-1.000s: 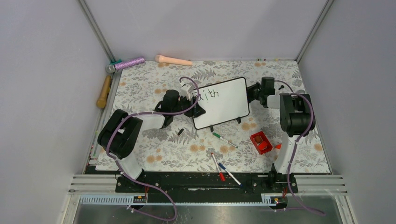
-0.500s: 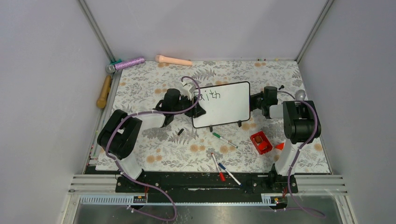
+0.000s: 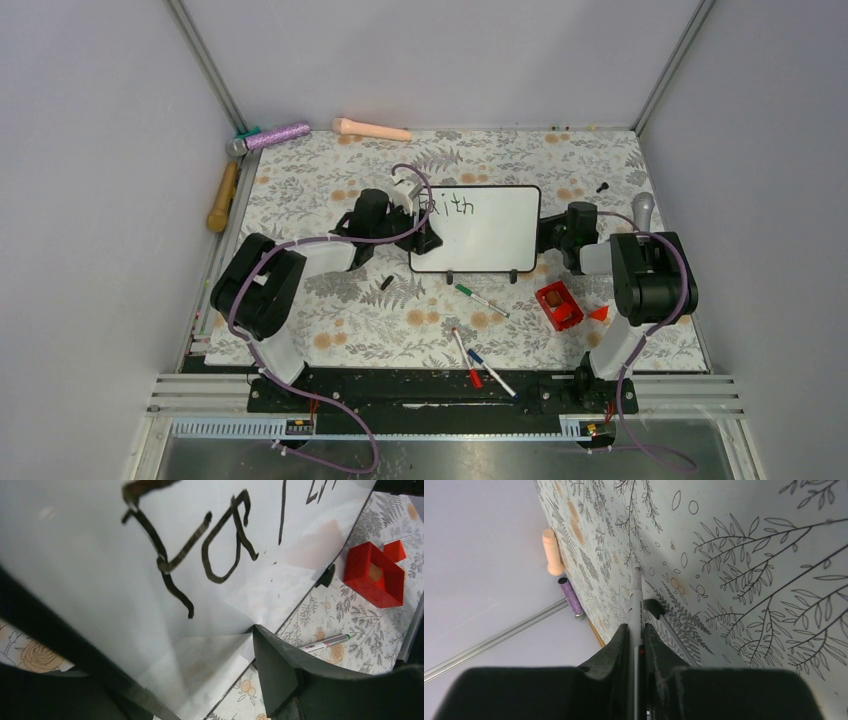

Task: Write a sentence on the whiteboard
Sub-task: Adjust the whiteboard at the center of the board, then hold the whiteboard on the whiteboard stand.

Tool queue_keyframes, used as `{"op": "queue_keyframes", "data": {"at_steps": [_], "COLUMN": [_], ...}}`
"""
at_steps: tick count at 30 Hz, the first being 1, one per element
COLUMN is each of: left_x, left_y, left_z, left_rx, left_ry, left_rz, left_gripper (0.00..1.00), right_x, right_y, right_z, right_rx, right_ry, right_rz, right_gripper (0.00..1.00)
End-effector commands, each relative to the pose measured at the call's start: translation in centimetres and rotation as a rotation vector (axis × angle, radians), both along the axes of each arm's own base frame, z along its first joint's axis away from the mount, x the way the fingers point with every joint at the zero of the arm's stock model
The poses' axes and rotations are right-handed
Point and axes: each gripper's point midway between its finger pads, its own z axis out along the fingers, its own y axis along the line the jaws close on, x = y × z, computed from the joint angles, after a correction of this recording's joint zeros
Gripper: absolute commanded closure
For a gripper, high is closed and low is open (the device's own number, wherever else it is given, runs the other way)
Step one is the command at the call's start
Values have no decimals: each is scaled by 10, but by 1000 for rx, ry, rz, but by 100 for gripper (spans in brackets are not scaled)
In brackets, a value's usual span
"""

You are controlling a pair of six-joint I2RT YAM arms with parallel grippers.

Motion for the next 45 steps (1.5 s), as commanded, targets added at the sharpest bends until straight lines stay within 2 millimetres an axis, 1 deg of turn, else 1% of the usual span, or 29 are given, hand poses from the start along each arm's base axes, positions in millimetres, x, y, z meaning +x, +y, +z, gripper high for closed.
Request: {"op": "queue_keyframes", "data": {"at_steps": [1, 4, 5, 6, 8, 12, 14, 16, 17, 21, 23, 28, 30, 31, 32, 34, 36, 38, 40, 42, 44, 45], "left_x": [12, 11, 10, 10, 9, 8, 8, 7, 7, 5, 0, -17, -23, -26, -28, -31, -33, -37, -39, -40, -39, -37], "left_y": [-1, 1, 1, 2, 3, 9, 14, 20, 24, 40, 46, 61, 64, 64, 64, 62, 58, 52, 50, 51, 51, 50], "left_z": [10, 13, 14, 16, 19, 27, 33, 39, 41, 57, 62, 62, 61, 60, 60, 56, 51, 49, 45, 42, 40, 39], "left_rx": [10, 6, 3, 0, -7, -14, -15, -18, -21, -37, -44, -58, -69, -80, -95, -113, -126, -153, -169, -169, -160, -149], "left_ry": [-54, -66, -70, -74, -85, -113, -130, -143, -147, -189, -194, -171, -163, -159, -158, -143, -118, -98, -88, -88, -81, -73], "left_rz": [23, 29, 31, 34, 44, 74, 95, 129, 145, 215, 239, 287, 295, 294, 295, 292, 278, 250, 238, 237, 242, 242], "left_gripper": [35, 33, 32, 31, 29, 24, 18, 3, 1, 1, 1, 1, 2, 2, 3, 7, 11, 13, 14, 14, 14, 15], "right_x": [11, 24, 28, 34, 38, 38, 34, 29, 25, 10, 0, -28, -41, -46, -51, -60, -67, -76, -86, -96, -105, -109], "right_y": [-5, -11, -10, -21, -34, -54, -59, -63, -65, -76, -84, -103, -108, -108, -105, -89, -64, -33, -3, 21, 40, 49], "right_z": [15, 22, 27, 32, 40, 55, 65, 69, 71, 82, 91, 123, 140, 148, 155, 169, 181, 189, 193, 197, 197, 193], "right_rx": [-28, -36, -38, -44, -75, -152, -171, -210, -234, -340, -408, -593, -671, -697, -713, -741, -802, -862, -908, -965, -1025, -1039], "right_ry": [-54, -76, -90, -103, -118, -142, -160, -164, -166, -172, -172, -210, -241, -262, -284, -330, -366, -393, -425, -463, -489, -491], "right_rz": [-31, -12, 4, -10, -17, -24, -23, -25, -24, -30, -42, -56, -52, -39, -14, 62, 173, 306, 430, 537, 633, 679], "right_gripper": [100, 100, 100, 100, 100, 100, 100, 100, 100, 100, 100, 100, 100, 100, 100, 100, 100, 100, 100, 100, 100, 100]}}
